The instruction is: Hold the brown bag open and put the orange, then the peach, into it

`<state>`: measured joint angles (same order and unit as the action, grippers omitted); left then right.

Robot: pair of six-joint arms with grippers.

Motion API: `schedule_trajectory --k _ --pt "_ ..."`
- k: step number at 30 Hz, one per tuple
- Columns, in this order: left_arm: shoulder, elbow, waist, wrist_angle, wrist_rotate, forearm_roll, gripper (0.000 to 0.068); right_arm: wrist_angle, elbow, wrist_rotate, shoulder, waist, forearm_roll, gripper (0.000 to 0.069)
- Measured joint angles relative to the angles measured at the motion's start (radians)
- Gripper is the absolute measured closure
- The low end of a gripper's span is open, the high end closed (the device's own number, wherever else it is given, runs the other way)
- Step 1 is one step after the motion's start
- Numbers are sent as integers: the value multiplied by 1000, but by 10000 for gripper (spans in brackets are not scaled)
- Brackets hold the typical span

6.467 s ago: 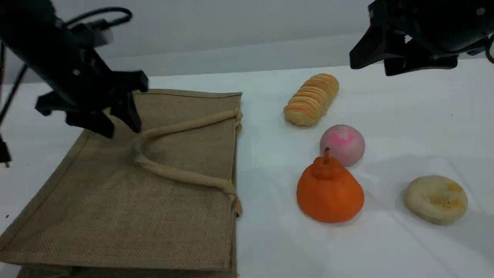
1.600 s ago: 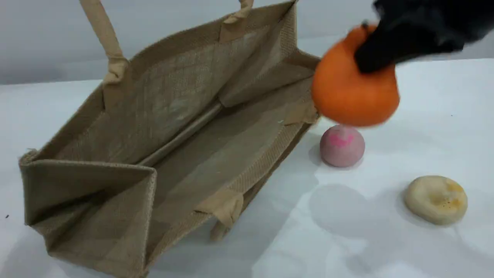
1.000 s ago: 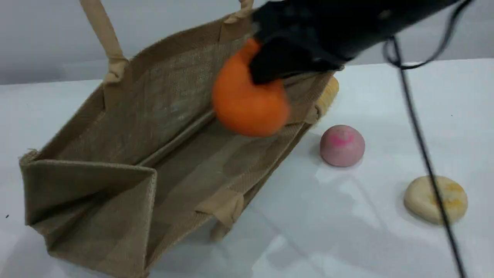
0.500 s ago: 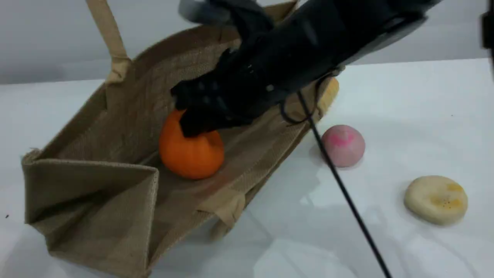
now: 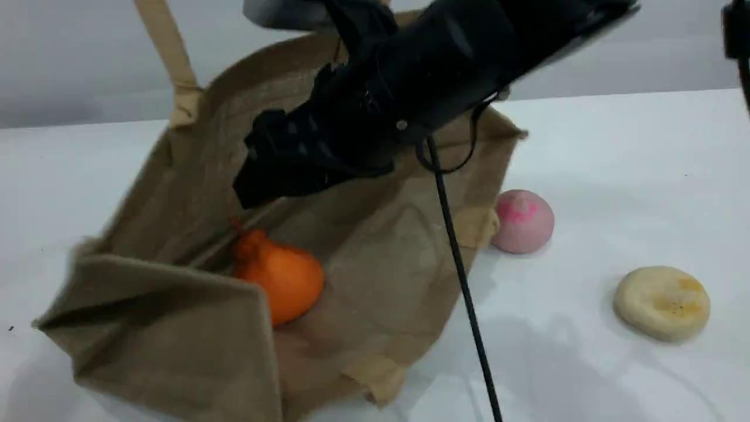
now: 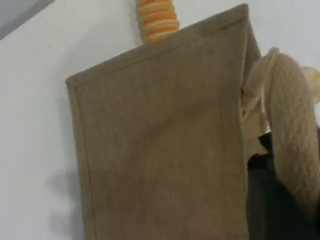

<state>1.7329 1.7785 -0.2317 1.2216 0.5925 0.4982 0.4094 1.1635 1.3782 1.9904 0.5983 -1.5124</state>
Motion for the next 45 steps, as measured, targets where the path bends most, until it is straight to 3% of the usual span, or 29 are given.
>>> schedule_trajectory --k 6,11,15,20,27,37,45 --pt "0 0 0 0 1 0 610 -11 -45 -260 -106 -104 290 194" --pt "0 0 0 0 1 0 610 -24 -118 -472 -142 -263 540 203" --pt "0 0 0 0 1 0 610 -77 -178 -530 -140 -406 614 209" --pt "0 0 0 -1 1 0 610 -163 -179 -504 -96 -529 591 210" --pt "0 0 0 0 -1 0 610 -219 -177 -467 4 -527 568 211" --pt "0 0 0 0 -22 0 610 -118 -128 -321 37 -526 413 211" --pt "0 0 0 -1 -22 0 610 -44 -128 -58 37 -518 138 211"
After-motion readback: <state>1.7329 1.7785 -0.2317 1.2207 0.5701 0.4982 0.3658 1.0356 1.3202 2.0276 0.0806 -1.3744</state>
